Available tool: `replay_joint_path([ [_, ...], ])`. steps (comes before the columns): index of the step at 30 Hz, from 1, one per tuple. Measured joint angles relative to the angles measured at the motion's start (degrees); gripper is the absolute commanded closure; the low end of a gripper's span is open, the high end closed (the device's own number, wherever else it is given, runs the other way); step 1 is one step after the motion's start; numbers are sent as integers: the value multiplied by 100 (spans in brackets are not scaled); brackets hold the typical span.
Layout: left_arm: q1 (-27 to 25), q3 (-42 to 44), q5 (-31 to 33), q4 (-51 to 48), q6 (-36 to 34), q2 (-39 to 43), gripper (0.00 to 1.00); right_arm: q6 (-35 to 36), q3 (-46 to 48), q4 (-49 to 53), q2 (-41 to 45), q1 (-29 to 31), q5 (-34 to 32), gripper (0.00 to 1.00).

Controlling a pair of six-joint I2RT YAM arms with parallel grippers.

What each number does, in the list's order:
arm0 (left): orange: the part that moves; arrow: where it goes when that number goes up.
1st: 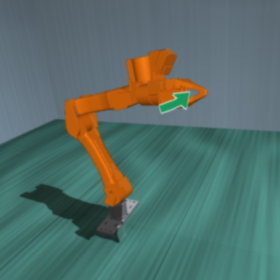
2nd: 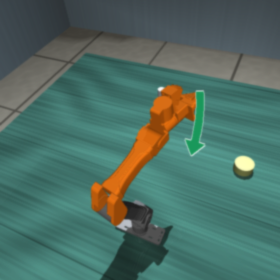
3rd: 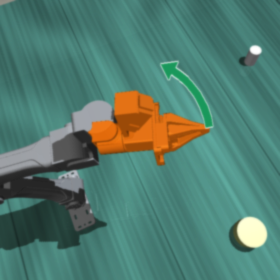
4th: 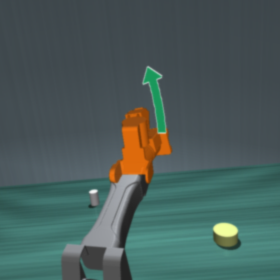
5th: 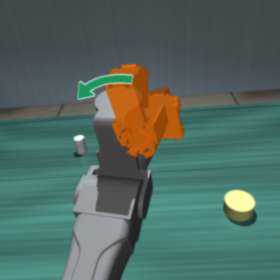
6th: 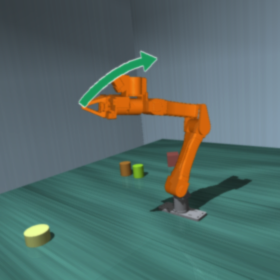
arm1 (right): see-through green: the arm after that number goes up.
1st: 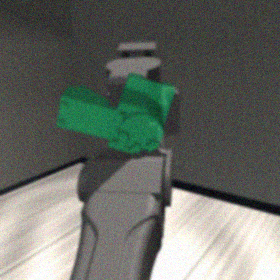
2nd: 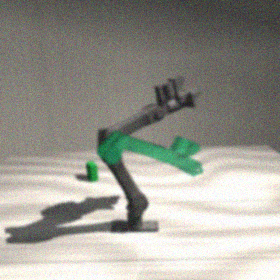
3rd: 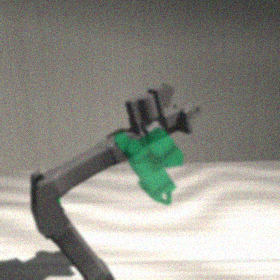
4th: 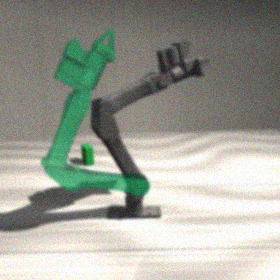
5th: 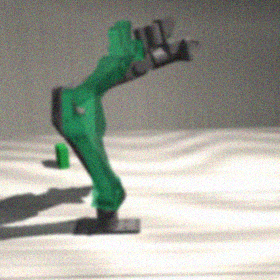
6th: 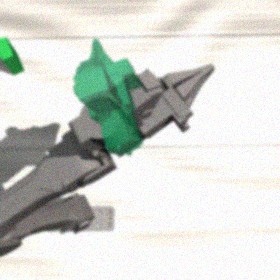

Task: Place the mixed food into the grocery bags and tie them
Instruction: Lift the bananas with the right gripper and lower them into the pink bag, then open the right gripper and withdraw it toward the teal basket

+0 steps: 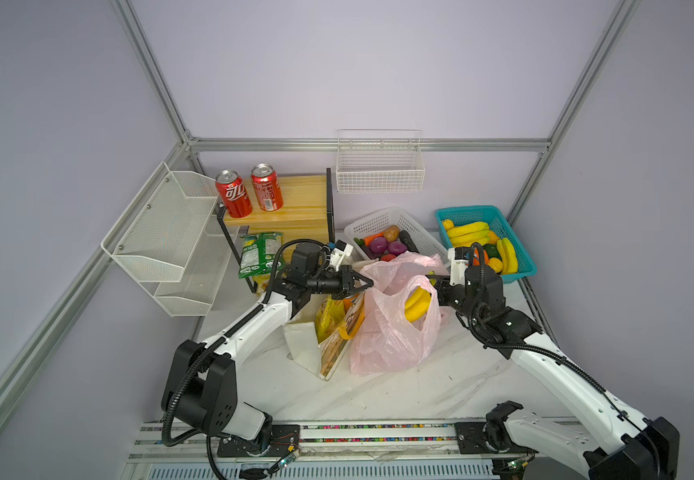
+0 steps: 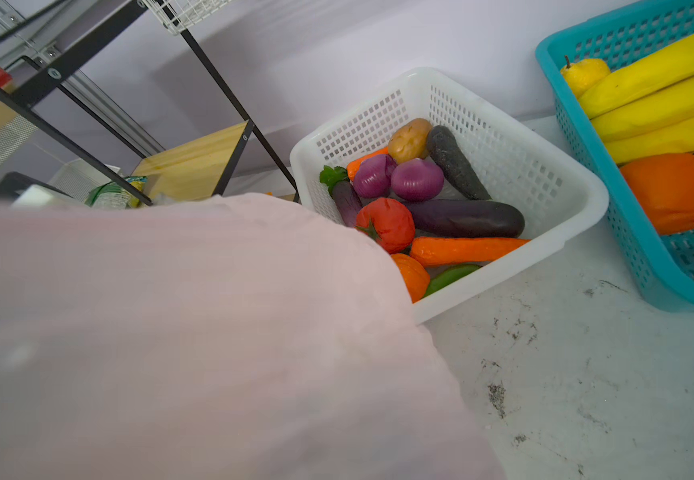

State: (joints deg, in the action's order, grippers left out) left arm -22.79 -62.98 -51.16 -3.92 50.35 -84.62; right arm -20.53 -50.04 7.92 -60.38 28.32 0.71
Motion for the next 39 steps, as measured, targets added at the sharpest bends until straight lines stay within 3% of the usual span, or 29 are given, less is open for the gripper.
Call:
replay_joint_path([
  [9, -57, 0, -2, 2, 0, 0, 100, 378, 643, -564, -308, 164, -385, 77],
  [14, -61, 0, -4, 2, 0, 0, 100, 455, 754, -785, -398, 164, 122, 59],
  [19, -61, 13, -2, 22, 0, 0, 100, 494, 643, -494, -737, 170, 577, 48],
  [24, -61, 136, 4, 107, 9, 0, 100, 520, 308, 177, -640, 170, 767, 45],
  [32, -59, 186, 101, 149, 13, 0, 100, 428, -492, 1047, 492, 11, 592, 42],
  [39, -52, 199, 192, 162, 28, 0, 100, 378, -859, 1504, 990, -933, 463, 38],
])
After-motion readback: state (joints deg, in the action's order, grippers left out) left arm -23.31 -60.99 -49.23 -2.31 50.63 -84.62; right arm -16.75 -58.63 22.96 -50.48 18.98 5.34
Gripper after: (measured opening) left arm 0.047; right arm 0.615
